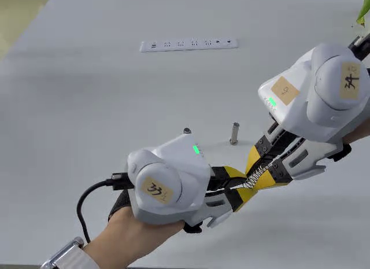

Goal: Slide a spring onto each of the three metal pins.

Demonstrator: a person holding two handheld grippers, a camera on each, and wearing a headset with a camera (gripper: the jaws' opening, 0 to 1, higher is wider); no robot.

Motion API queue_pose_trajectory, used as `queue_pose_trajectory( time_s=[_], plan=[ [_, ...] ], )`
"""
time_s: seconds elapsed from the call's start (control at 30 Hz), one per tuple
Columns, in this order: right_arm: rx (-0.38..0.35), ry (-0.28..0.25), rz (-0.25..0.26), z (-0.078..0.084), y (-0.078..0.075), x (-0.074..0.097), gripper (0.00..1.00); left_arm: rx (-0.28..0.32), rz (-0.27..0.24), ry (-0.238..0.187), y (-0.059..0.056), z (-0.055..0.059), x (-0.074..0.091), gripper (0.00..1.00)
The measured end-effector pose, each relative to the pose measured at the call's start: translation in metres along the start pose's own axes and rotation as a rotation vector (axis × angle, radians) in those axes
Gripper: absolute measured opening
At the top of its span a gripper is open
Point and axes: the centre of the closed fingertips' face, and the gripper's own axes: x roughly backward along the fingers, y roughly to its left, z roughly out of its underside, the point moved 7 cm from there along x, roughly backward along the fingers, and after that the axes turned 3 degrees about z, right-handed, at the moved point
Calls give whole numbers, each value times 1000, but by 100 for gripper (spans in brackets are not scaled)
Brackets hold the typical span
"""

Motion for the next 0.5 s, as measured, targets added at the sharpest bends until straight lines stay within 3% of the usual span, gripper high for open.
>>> queue_pose_trajectory(
  time_s=[0.5],
  plan=[
    [-2,8,-7,-1,1,-2,7,23,-1,-17,0,3,0,7]
  ],
)
